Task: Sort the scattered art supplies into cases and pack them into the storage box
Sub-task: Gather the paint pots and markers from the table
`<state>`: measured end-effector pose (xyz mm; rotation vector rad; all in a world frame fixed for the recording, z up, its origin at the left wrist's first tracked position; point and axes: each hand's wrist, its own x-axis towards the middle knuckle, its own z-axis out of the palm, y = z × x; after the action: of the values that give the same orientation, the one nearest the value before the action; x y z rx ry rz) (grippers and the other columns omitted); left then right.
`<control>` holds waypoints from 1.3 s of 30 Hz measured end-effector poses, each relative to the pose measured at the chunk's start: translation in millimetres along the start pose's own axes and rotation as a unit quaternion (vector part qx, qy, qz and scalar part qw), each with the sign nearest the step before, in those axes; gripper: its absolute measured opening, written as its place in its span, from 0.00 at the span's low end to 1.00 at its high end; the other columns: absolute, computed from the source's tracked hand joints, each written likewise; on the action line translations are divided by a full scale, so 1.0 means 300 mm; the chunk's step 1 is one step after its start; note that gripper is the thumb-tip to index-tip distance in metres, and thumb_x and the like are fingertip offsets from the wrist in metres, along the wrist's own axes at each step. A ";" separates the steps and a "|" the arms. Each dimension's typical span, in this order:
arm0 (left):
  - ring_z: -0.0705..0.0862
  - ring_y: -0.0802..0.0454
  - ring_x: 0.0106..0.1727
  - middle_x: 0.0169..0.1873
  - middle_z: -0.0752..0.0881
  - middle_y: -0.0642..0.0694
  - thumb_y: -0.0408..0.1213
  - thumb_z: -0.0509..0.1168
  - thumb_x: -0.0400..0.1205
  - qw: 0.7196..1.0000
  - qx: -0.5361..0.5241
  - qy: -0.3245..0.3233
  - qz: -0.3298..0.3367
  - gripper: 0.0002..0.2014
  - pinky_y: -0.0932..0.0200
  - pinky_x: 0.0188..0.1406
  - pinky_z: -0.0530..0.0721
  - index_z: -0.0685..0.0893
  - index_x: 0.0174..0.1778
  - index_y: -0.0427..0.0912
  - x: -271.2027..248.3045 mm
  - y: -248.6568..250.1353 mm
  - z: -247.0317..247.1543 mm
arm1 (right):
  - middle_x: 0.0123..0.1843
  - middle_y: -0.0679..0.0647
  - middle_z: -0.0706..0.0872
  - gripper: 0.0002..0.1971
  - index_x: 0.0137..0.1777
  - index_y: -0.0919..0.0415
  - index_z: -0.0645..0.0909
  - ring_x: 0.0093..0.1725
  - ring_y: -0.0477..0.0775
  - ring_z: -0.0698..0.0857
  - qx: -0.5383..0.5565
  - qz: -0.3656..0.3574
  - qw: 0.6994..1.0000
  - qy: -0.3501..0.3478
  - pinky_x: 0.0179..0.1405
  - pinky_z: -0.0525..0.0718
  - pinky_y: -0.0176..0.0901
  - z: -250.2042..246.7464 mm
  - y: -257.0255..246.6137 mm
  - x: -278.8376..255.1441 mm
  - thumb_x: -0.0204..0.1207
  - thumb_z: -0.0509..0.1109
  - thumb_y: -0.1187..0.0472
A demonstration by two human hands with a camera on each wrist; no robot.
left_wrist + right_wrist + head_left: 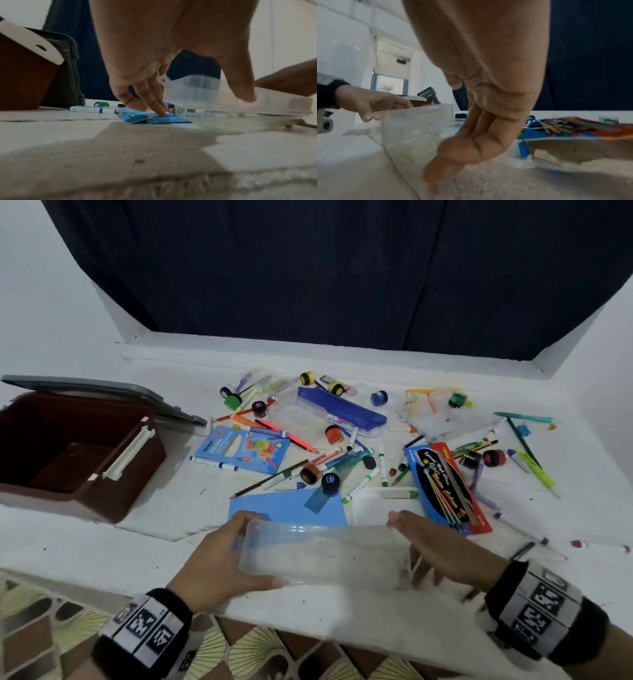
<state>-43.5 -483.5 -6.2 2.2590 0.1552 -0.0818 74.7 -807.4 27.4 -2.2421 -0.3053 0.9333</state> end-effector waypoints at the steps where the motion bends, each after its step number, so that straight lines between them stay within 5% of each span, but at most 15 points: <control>1: 0.79 0.69 0.59 0.57 0.80 0.72 0.65 0.84 0.55 0.999 0.034 -0.006 0.005 0.42 0.65 0.53 0.81 0.74 0.64 0.64 0.002 -0.001 0.009 | 0.53 0.61 0.89 0.31 0.68 0.45 0.75 0.43 0.53 0.91 -0.052 -0.021 0.998 0.004 0.49 0.88 0.53 -0.003 0.005 -0.002 0.79 0.48 0.26; 3: 0.77 0.69 0.61 0.60 0.76 0.75 0.69 0.81 0.57 0.995 0.100 -0.014 0.015 0.44 0.63 0.59 0.79 0.72 0.67 0.65 0.004 -0.002 0.024 | 0.52 0.50 0.89 0.34 0.71 0.40 0.73 0.46 0.45 0.88 -0.130 -0.042 0.991 0.002 0.55 0.85 0.46 -0.004 0.009 -0.009 0.72 0.54 0.21; 6: 0.77 0.67 0.64 0.65 0.76 0.71 0.70 0.79 0.57 0.993 0.114 -0.001 0.014 0.46 0.63 0.63 0.77 0.73 0.70 0.62 0.007 -0.007 0.041 | 0.59 0.43 0.81 0.46 0.80 0.39 0.63 0.53 0.41 0.82 -0.168 -0.051 0.984 -0.013 0.52 0.81 0.36 0.004 0.009 -0.021 0.64 0.69 0.22; 11: 0.80 0.62 0.61 0.64 0.75 0.68 0.67 0.76 0.60 0.982 0.187 -0.033 0.017 0.47 0.68 0.52 0.75 0.66 0.75 0.62 -0.007 -0.006 0.069 | 0.65 0.42 0.73 0.63 0.84 0.41 0.51 0.56 0.40 0.74 -0.233 -0.074 0.969 -0.029 0.59 0.78 0.39 0.038 0.017 -0.021 0.52 0.81 0.27; 13: 0.79 0.60 0.61 0.66 0.73 0.64 0.56 0.77 0.65 0.979 0.198 -0.047 0.029 0.44 0.70 0.50 0.74 0.64 0.76 0.59 -0.017 -0.004 0.065 | 0.65 0.42 0.73 0.61 0.84 0.40 0.52 0.56 0.40 0.71 -0.258 -0.088 0.962 -0.030 0.59 0.75 0.40 0.054 0.003 -0.016 0.54 0.81 0.28; 16: 0.77 0.57 0.66 0.69 0.71 0.60 0.50 0.78 0.67 0.979 0.196 -0.052 0.039 0.44 0.62 0.62 0.77 0.64 0.77 0.59 -0.022 -0.025 0.027 | 0.58 0.41 0.81 0.45 0.75 0.42 0.67 0.50 0.38 0.79 -0.240 -0.143 0.960 -0.015 0.52 0.81 0.38 0.077 -0.030 0.011 0.58 0.81 0.33; 22: 0.76 0.63 0.65 0.66 0.69 0.67 0.64 0.79 0.58 0.975 0.218 -0.050 0.020 0.48 0.59 0.66 0.78 0.70 0.75 0.65 -0.018 -0.129 -0.111 | 0.45 0.40 0.84 0.31 0.65 0.44 0.77 0.41 0.37 0.81 -0.198 -0.194 0.961 -0.008 0.36 0.73 0.28 0.165 -0.122 0.077 0.62 0.80 0.39; 25: 0.75 0.62 0.66 0.65 0.73 0.65 0.69 0.79 0.54 0.973 0.223 -0.055 0.012 0.50 0.60 0.67 0.75 0.73 0.75 0.64 0.011 -0.173 -0.166 | 0.47 0.45 0.82 0.32 0.65 0.46 0.72 0.44 0.42 0.80 -0.228 -0.178 0.957 -0.025 0.40 0.78 0.36 0.203 -0.162 0.112 0.65 0.77 0.36; 29: 0.74 0.59 0.67 0.67 0.78 0.63 0.71 0.77 0.55 0.968 0.246 -0.056 0.002 0.52 0.56 0.69 0.75 0.71 0.77 0.62 0.062 -0.191 -0.199 | 0.58 0.50 0.75 0.50 0.76 0.47 0.59 0.55 0.50 0.77 -0.315 -0.148 0.937 -0.015 0.55 0.79 0.47 0.215 -0.192 0.140 0.59 0.78 0.30; 34: 0.76 0.56 0.67 0.67 0.79 0.59 0.70 0.77 0.54 0.968 0.244 -0.063 0.001 0.52 0.53 0.69 0.76 0.72 0.76 0.58 0.134 -0.177 -0.204 | 0.63 0.51 0.74 0.42 0.73 0.55 0.66 0.58 0.52 0.75 -0.321 -0.148 0.934 0.055 0.56 0.76 0.46 0.214 -0.232 0.168 0.64 0.78 0.36; 39: 0.77 0.58 0.62 0.62 0.78 0.62 0.70 0.78 0.54 0.966 0.247 -0.080 0.016 0.51 0.55 0.64 0.79 0.72 0.74 0.60 0.137 -0.178 -0.218 | 0.67 0.46 0.74 0.46 0.77 0.51 0.65 0.63 0.49 0.74 -0.320 -0.162 0.931 0.063 0.62 0.76 0.44 0.207 -0.235 0.148 0.62 0.76 0.32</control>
<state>-9.9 -395.9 -9.8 2.7361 0.0104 -0.3170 66.0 -704.1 19.0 -2.6929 -1.0066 0.5502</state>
